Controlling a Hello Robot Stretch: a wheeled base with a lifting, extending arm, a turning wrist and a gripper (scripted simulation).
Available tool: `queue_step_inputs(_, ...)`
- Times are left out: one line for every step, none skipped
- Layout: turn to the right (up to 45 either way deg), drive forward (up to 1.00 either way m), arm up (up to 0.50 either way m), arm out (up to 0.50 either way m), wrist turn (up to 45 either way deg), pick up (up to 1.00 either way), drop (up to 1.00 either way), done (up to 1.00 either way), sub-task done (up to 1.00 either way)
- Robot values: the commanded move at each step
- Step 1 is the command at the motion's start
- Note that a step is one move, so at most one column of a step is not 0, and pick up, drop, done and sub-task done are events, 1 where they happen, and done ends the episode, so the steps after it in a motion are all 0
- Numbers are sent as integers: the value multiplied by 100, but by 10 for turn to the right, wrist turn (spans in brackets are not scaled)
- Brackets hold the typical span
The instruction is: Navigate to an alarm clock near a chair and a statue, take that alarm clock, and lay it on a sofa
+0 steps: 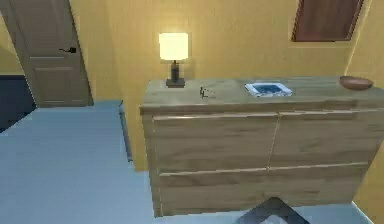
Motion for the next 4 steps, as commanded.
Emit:
queue_step_inputs(-450,0,0,0,0,0,0,0,0)
queue_step_inputs(-210,0,0,0,0,0,0,0,0)
queue_step_inputs(-30,0,0,0,0,0,0,0,0)
queue_step_inputs(0,30,0,0,0,0,0,0,0)
